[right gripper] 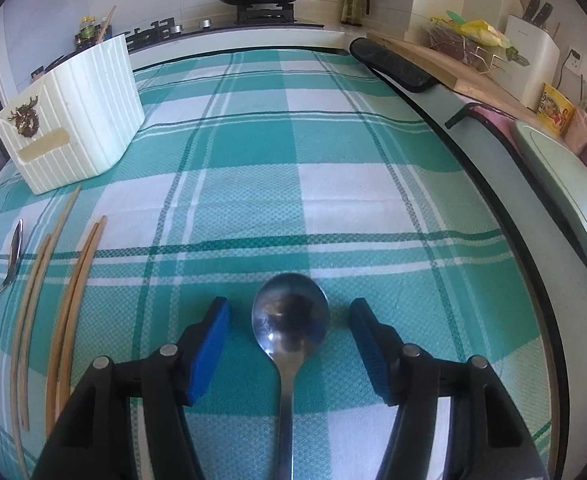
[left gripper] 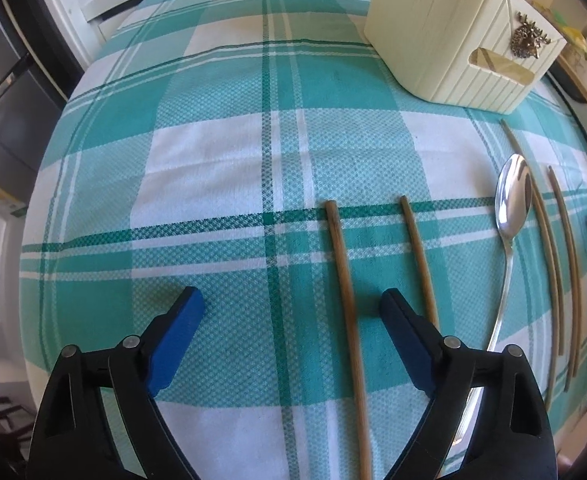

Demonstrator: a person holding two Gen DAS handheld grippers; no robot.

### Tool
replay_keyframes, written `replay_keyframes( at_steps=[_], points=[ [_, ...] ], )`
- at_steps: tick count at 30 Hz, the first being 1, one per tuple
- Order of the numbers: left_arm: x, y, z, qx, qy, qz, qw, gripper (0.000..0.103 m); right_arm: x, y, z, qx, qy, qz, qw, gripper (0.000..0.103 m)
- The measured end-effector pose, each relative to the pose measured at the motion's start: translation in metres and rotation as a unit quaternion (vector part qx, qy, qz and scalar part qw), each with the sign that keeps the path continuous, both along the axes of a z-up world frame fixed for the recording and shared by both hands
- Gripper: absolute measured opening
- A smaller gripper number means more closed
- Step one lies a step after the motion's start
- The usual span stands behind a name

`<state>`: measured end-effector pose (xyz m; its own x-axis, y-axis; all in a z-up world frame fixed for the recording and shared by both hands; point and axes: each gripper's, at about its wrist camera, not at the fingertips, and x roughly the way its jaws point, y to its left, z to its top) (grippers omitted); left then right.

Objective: Organize utensils

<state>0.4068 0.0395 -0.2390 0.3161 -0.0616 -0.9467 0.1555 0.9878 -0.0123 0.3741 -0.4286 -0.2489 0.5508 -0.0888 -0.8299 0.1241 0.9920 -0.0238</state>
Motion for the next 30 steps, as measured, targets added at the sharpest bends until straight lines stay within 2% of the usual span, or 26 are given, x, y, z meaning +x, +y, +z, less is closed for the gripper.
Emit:
replay_keyframes(
  at_steps=[2, 4, 5, 6, 7, 8, 9, 13, 18, 25, 30],
  points=[
    [-0.007, -0.002, 0.000, 0.002, -0.007, -0.003, 1.0000, 0.084, -0.002, 0.002, -0.001, -0.010, -0.007, -0.005, 1.000, 0.062],
    [-0.009, -0.004, 0.003, -0.001, -0.014, -0.005, 0.9999, 0.073, -0.002, 0.003, -0.001, -0.012, -0.013, -0.012, 1.000, 0.057],
    [-0.011, -0.004, 0.006, -0.003, -0.019, -0.006, 0.9998, 0.059, -0.002, 0.005, 0.000, -0.017, -0.015, -0.012, 1.000, 0.050],
    [-0.010, -0.005, 0.008, -0.005, -0.023, -0.008, 0.9997, 0.040, -0.001, 0.006, 0.000, -0.022, -0.017, -0.009, 1.000, 0.040],
    [-0.008, -0.005, 0.009, -0.009, -0.027, -0.011, 0.9995, 0.030, 0.001, 0.008, 0.001, -0.028, -0.018, -0.008, 0.999, 0.035],
    [-0.007, -0.004, 0.010, -0.016, -0.028, -0.014, 0.9994, 0.015, 0.002, 0.010, 0.001, -0.033, -0.018, -0.007, 0.999, 0.036],
    [-0.006, -0.004, 0.010, -0.019, -0.030, -0.016, 0.9992, 0.011, 0.003, 0.011, 0.002, -0.034, -0.019, -0.005, 0.999, 0.036],
    [-0.003, 0.008, 0.012, -0.050, -0.036, -0.003, 0.9981, 0.006, 0.001, 0.006, 0.007, 0.010, -0.032, 0.004, 0.999, 0.036],
    [-0.025, 0.021, 0.051, -0.090, -0.093, 0.004, 0.9916, 0.004, -0.023, 0.003, 0.038, 0.050, -0.076, 0.028, 0.995, 0.036],
    [-0.074, 0.037, 0.121, -0.141, -0.182, -0.002, 0.9731, 0.004, -0.069, 0.014, 0.094, 0.080, -0.143, 0.078, 0.983, 0.036],
    [-0.106, 0.047, 0.152, -0.166, -0.225, -0.001, 0.9600, 0.004, -0.097, 0.025, 0.119, 0.091, -0.170, 0.099, 0.976, 0.036]
  ],
)
